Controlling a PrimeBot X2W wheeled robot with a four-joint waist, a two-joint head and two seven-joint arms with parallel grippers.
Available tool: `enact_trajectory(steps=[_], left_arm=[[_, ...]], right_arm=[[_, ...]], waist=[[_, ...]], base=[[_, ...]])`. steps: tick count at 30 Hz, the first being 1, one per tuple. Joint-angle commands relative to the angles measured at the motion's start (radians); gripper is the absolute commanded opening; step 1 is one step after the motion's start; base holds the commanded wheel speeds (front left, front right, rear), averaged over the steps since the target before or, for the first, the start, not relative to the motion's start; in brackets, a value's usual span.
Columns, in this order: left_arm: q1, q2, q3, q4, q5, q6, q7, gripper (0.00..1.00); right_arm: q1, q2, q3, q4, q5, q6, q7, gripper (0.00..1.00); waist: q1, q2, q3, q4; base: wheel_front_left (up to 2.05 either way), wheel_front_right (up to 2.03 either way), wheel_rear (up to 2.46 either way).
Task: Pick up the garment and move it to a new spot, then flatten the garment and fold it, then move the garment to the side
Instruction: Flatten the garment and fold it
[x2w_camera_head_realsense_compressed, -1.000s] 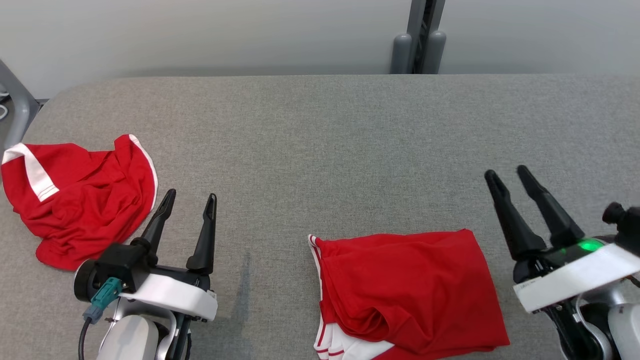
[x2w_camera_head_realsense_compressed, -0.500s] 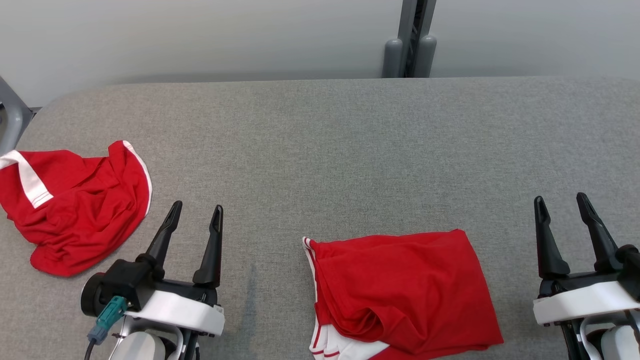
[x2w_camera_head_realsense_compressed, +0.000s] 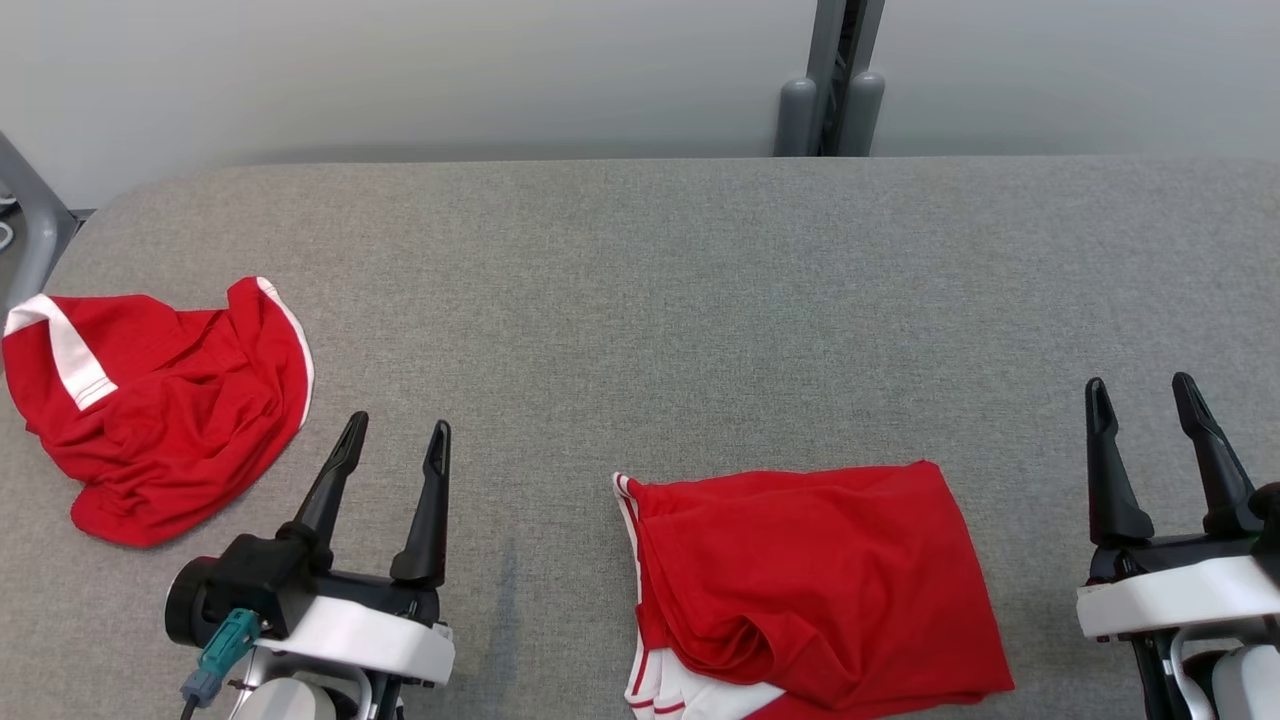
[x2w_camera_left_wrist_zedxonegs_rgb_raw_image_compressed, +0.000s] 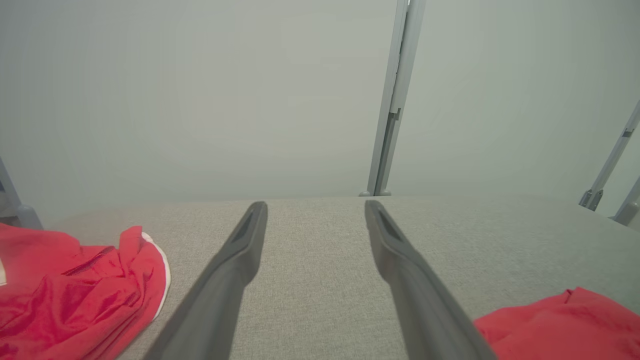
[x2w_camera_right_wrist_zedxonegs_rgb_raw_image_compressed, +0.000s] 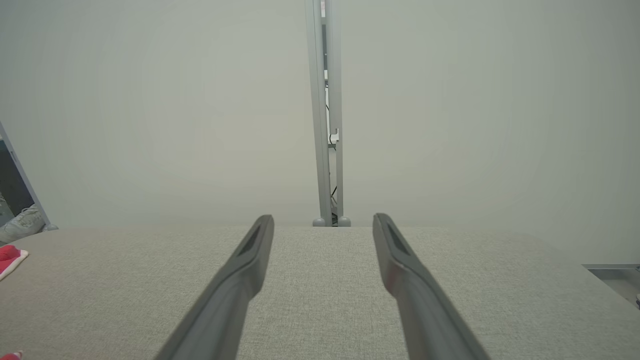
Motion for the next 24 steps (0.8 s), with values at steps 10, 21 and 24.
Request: enact_trajectory(steps=[10, 21, 24], left_arm=[[0.001, 0.000, 0.001, 0.020, 0.018, -0.010, -0.004, 1.00], [-0.022, -0.001, 0.004, 0.020, 0.019, -0.018, -0.004, 1.00], [-0.029, -0.001, -0.001, 0.020, 0.011, -0.020, -0.004, 1.00]], right_arm=[[0.008, 0.003, -0.002, 0.009, 0.014, 0.000, -0.008, 1.00], [0.042, -0.032, 0.188, 0.024, 0.058, 0.000, -0.007, 0.00], [0.062, -0.043, 0.299, 0.031, 0.080, -0.001, -0.007, 0.00]], waist=[[0.0000, 0.0000, -0.004, -0.002], [0.0000, 0.0000, 0.015, 0.018], [0.0000, 0.0000, 0.026, 0.033]], base=[[0.00, 0.00, 0.00], [0.00, 0.00, 0.00], [0.00, 0.00, 0.00]])
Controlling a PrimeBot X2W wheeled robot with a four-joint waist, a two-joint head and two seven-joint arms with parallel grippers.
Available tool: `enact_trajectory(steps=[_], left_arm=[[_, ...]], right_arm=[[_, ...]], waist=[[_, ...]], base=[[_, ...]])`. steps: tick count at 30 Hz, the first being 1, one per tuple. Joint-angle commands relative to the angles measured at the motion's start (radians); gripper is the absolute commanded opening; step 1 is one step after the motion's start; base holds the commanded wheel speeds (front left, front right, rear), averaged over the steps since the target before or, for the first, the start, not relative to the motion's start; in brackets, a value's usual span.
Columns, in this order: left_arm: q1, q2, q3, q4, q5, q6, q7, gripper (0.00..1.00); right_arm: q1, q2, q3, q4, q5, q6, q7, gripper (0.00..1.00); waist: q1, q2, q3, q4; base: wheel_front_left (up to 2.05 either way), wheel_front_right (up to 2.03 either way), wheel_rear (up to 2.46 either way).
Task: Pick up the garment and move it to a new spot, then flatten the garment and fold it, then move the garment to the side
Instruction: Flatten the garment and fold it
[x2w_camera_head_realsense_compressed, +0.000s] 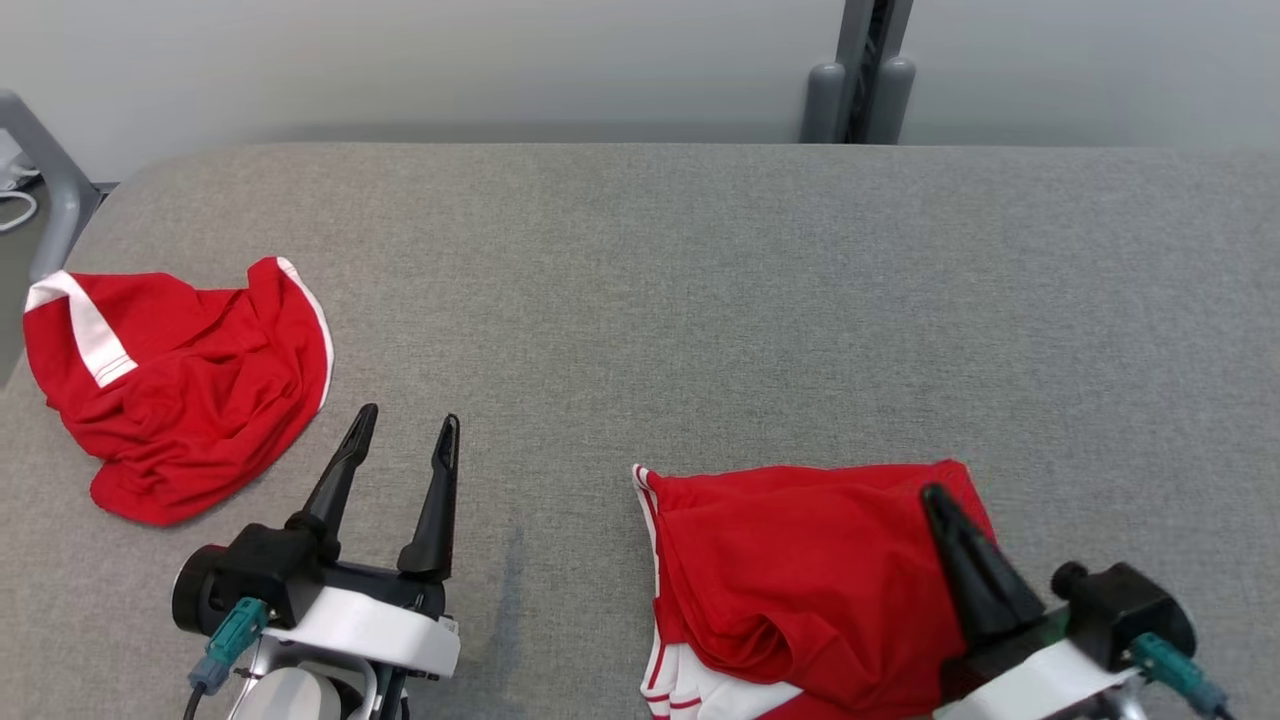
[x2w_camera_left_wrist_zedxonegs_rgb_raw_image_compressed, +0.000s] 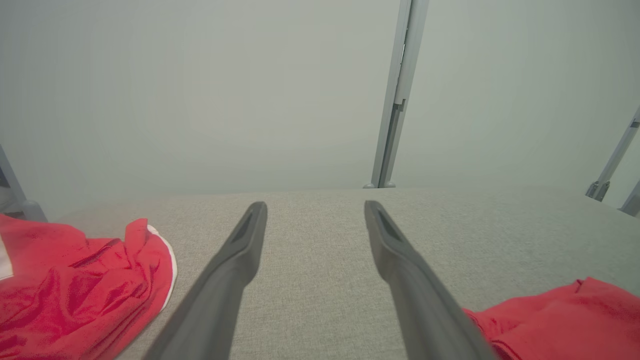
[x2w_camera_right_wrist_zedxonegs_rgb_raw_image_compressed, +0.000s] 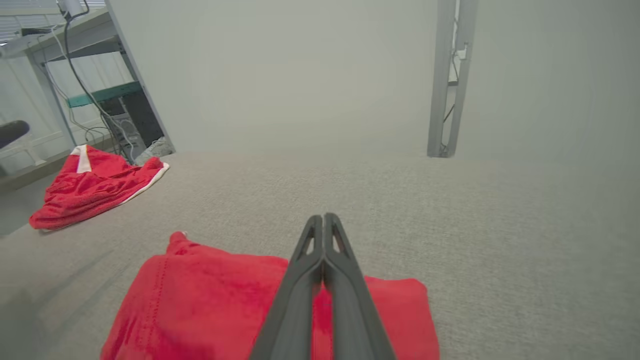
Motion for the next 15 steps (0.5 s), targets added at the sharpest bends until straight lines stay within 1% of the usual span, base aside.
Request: enact_trajectory(steps=[1, 9, 13, 15], left_arm=[[-0.012, 0.003, 0.000, 0.002, -0.007, -0.005, -0.004, 1.00], [-0.025, 0.003, -0.005, 0.005, -0.019, -0.002, -0.004, 1.00], [-0.025, 0.003, -0.009, 0.007, -0.028, 0.002, -0.004, 1.00], [-0.024, 0.003, -0.010, 0.006, -0.029, 0.005, -0.004, 1.00]], right_arm=[[0.013, -0.008, 0.030, 0.009, 0.012, 0.000, -0.005, 0.00], [0.009, -0.069, 0.237, 0.079, 0.102, 0.000, -0.004, 0.00], [-0.016, -0.092, 0.328, 0.125, 0.174, 0.000, 0.016, 0.00], [-0.027, -0.107, 0.384, 0.128, 0.216, 0.000, 0.029, 0.00]], waist=[[0.0000, 0.0000, 0.007, 0.011], [0.0000, 0.0000, 0.026, 0.060], [0.0000, 0.0000, 0.028, 0.082], [0.0000, 0.0000, 0.028, 0.089]], base=[[0.00, 0.00, 0.00], [0.00, 0.00, 0.00], [0.00, 0.00, 0.00], [0.00, 0.00, 0.00]])
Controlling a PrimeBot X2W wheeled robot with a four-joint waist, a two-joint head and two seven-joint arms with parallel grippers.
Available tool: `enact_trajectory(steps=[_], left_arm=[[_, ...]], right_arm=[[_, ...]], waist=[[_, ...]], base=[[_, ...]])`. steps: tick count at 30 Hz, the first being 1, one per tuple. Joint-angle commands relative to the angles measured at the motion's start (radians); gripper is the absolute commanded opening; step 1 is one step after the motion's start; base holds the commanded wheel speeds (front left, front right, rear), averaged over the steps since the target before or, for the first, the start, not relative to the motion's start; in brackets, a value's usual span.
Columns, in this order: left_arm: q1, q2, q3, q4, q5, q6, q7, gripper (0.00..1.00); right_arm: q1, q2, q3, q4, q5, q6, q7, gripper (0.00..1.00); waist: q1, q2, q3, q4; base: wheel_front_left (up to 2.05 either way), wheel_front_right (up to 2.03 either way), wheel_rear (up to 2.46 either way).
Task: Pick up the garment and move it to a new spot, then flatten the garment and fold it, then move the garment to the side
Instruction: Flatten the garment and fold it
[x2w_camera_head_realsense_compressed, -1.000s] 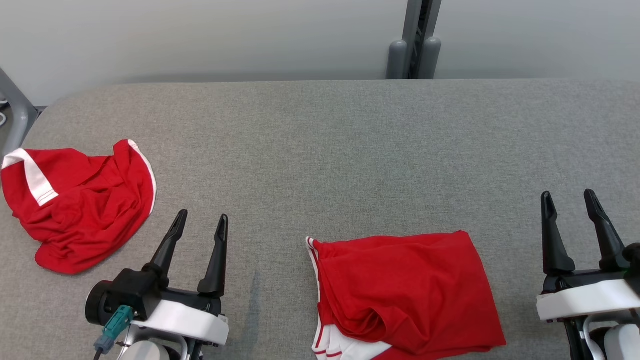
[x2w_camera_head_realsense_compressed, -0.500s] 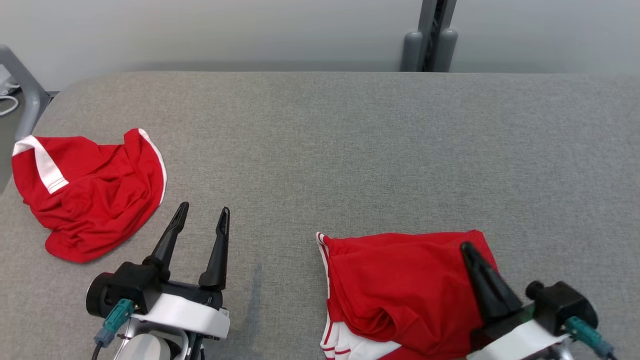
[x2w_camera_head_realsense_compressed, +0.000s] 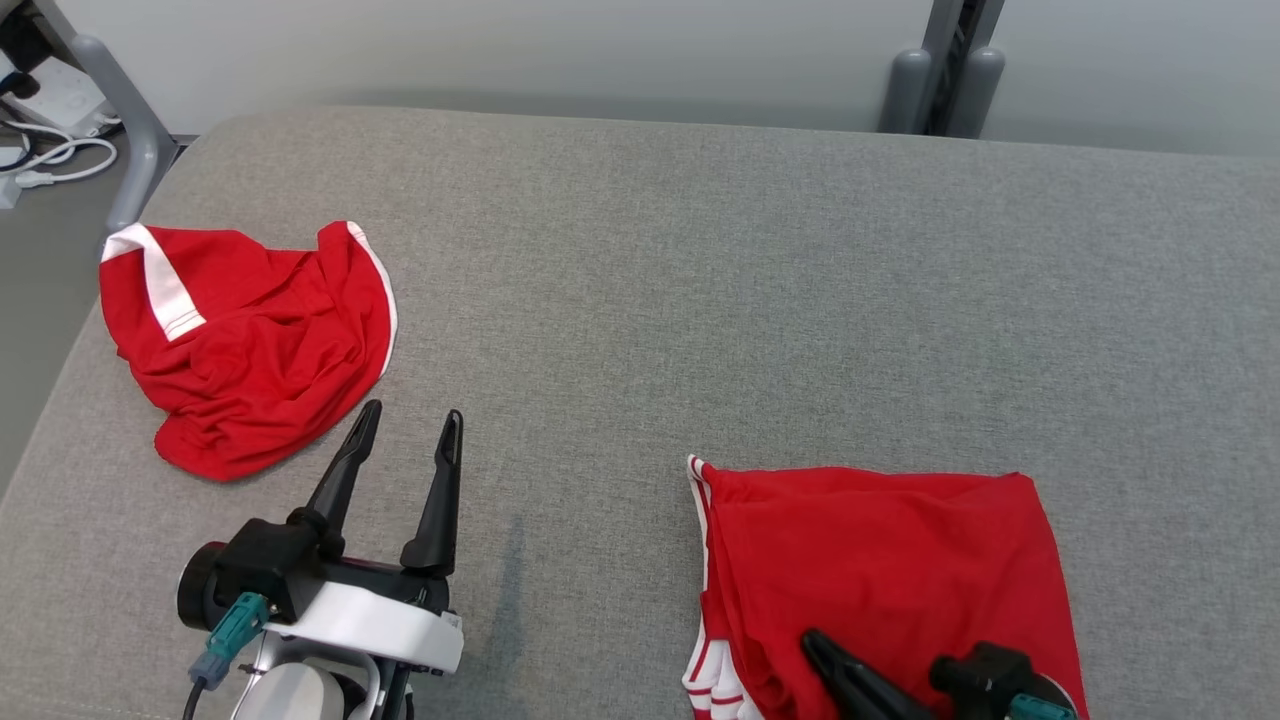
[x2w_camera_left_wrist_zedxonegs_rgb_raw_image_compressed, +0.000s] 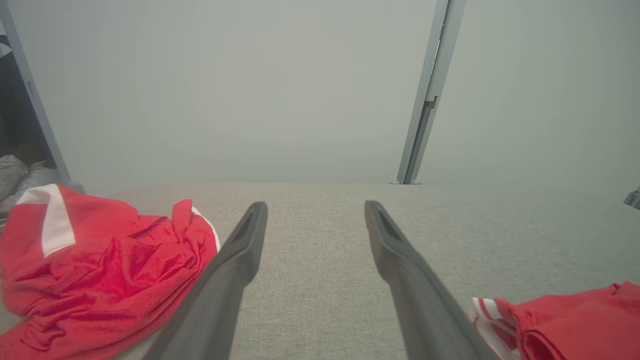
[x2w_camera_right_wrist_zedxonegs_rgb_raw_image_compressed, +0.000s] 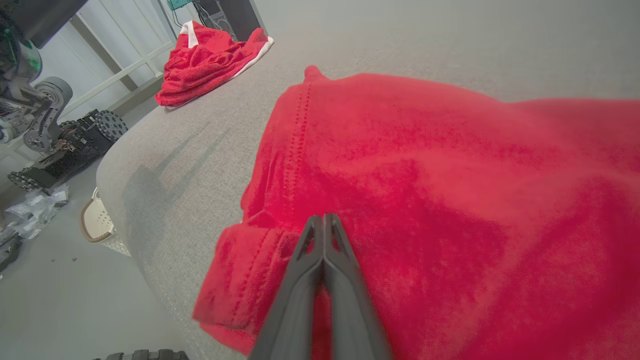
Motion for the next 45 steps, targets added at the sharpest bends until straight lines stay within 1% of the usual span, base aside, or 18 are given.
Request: enact_trajectory(steps=[1, 5, 8, 11, 14, 16, 18, 21, 24, 28, 33, 34, 38, 44, 45], left_arm=[[-0.012, 0.003, 0.002, 0.000, -0.006, 0.005, -0.004, 1.00], [-0.007, 0.003, 0.002, 0.003, -0.009, 0.005, -0.004, 1.00], [-0.003, 0.003, 0.003, 0.005, -0.012, 0.010, -0.004, 1.00], [0.000, 0.003, 0.001, 0.003, -0.015, 0.012, -0.004, 1.00], [0.000, 0.003, 0.000, 0.001, -0.015, 0.015, -0.004, 1.00], [0.004, 0.003, 0.007, -0.002, -0.012, 0.018, -0.004, 1.00], [0.005, 0.003, 0.012, -0.005, -0.009, 0.019, -0.004, 1.00], [0.007, 0.003, 0.015, -0.009, -0.007, 0.017, -0.004, 1.00], [0.005, 0.003, 0.016, -0.014, -0.011, 0.017, -0.004, 1.00], [0.005, 0.003, 0.012, -0.022, -0.013, 0.017, -0.004, 1.00], [-0.003, 0.003, 0.011, -0.022, -0.009, 0.017, -0.004, 1.00], [-0.008, 0.003, 0.011, -0.023, -0.011, 0.018, -0.004, 1.00], [-0.009, 0.003, 0.008, -0.021, -0.017, 0.018, -0.004, 1.00], [-0.002, 0.003, 0.004, -0.018, -0.027, 0.022, -0.004, 1.00], [-0.001, 0.003, 0.004, -0.017, -0.028, 0.022, -0.004, 1.00]], right_arm=[[-0.012, -0.017, 0.033, -0.002, 0.028, 0.000, 0.011, 0.00], [-0.031, -0.054, 0.127, -0.026, 0.123, 0.000, 0.037, 0.00], [-0.043, -0.075, 0.167, -0.025, 0.180, 0.000, 0.051, 0.00], [-0.061, -0.082, 0.204, -0.021, 0.211, 0.000, 0.055, 0.00], [-0.072, -0.081, 0.218, -0.024, 0.231, 0.000, 0.037, 0.00], [-0.082, -0.089, 0.204, -0.040, 0.254, 0.000, 0.007, 0.00], [-0.087, -0.107, 0.177, -0.050, 0.240, 0.000, -0.010, 0.00], [-0.077, -0.125, 0.108, -0.054, 0.204, 0.000, -0.026, 0.00], [-0.061, -0.124, 0.004, -0.057, 0.148, 0.000, -0.033, 0.00], [-0.051, -0.093, -0.170, -0.101, 0.063, 0.000, -0.033, 0.00], [-0.044, -0.050, -0.345, -0.150, -0.032, 0.000, -0.032, 0.00], [-0.046, -0.032, -0.403, -0.161, -0.059, 0.000, -0.032, 0.00], [-0.045, 0.001, -0.496, -0.165, -0.108, 0.000, -0.033, 0.00], [-0.041, 0.070, -0.615, -0.158, -0.154, 0.000, -0.033, 0.00], [-0.040, 0.080, -0.626, -0.158, -0.161, 0.000, -0.033, 0.31]], waist=[[0.0000, 0.0000, 0.001, 0.007], [0.0000, 0.0000, -0.003, 0.013], [0.0000, 0.0000, -0.009, 0.012], [0.0000, 0.0000, -0.013, 0.007], [0.0000, 0.0000, -0.016, 0.002], [0.0000, 0.0000, -0.022, -0.010], [0.0000, 0.0000, -0.023, -0.019], [0.0000, 0.0000, -0.024, -0.035], [0.0000, 0.0000, -0.025, -0.053], [0.0000, 0.0000, -0.027, -0.081], [0.0000, 0.0000, -0.031, -0.115], [0.0000, 0.0000, -0.032, -0.125], [0.0000, 0.0000, -0.035, -0.141], [0.0000, 0.0000, -0.040, -0.153], [0.0000, 0.0000, -0.041, -0.154]], base=[[0.00, 0.00, 0.00], [0.00, 0.00, 0.00], [0.00, 0.00, 0.00], [0.00, 0.00, 0.00], [0.00, 0.00, 0.00], [0.00, 0.00, 0.00], [0.00, 0.00, 0.00], [0.00, 0.00, 0.00], [0.00, 0.00, 0.00], [0.00, 0.00, 0.00], [0.00, 0.00, 0.00], [0.00, 0.00, 0.00], [0.00, 0.00, 0.00], [0.00, 0.00, 0.00], [0.00, 0.00, 0.00]])
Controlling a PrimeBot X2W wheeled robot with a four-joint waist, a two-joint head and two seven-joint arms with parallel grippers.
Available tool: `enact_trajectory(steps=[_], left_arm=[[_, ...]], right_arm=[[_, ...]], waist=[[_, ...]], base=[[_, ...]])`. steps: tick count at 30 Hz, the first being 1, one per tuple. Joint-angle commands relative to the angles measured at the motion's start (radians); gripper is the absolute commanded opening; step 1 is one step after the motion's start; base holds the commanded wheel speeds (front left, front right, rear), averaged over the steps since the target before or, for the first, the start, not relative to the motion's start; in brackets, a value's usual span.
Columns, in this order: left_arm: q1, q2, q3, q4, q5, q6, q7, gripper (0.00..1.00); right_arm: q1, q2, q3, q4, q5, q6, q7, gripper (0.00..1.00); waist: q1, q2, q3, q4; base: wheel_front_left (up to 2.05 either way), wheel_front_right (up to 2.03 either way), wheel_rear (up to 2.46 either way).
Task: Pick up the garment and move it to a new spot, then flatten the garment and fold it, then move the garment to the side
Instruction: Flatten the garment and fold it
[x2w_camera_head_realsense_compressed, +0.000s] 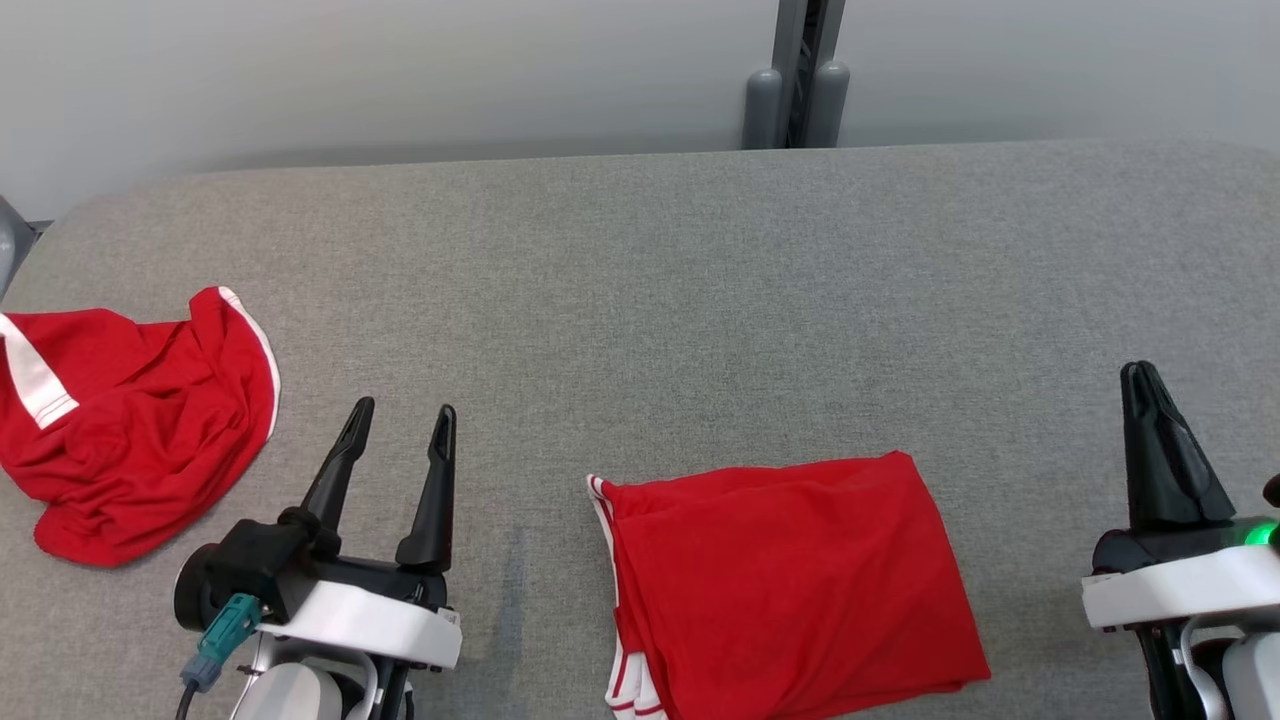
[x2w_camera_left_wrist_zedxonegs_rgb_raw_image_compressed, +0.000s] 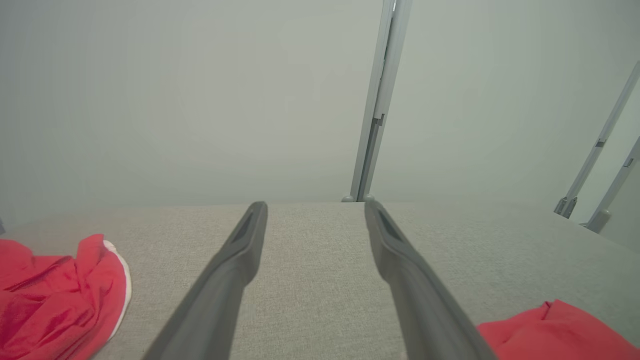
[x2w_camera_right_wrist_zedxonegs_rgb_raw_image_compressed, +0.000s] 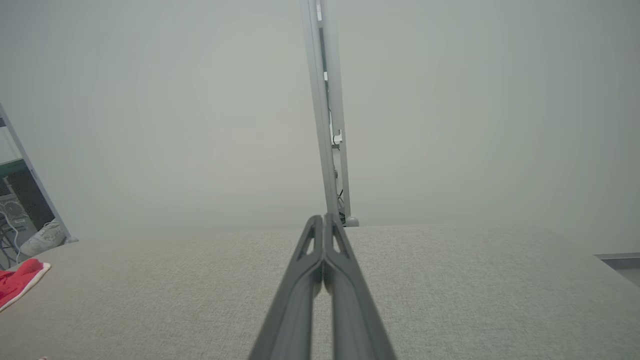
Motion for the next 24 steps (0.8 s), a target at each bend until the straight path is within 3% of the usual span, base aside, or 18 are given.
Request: enact_trajectory(steps=[1, 24], left_arm=[[-0.003, 0.004, 0.000, 0.003, -0.008, 0.005, -0.004, 1.00], [0.009, 0.003, 0.005, 0.034, -0.024, 0.007, -0.004, 1.00]], right_arm=[[0.014, 0.011, -0.014, 0.007, -0.014, 0.000, -0.005, 1.00], [0.002, 0.047, -0.056, 0.044, -0.045, 0.000, -0.006, 1.00]], waist=[[0.0000, -0.0001, -0.002, -0.001], [0.0000, -0.0001, -0.009, 0.009]], base=[[0.00, 0.00, 0.00], [0.00, 0.00, 0.00]])
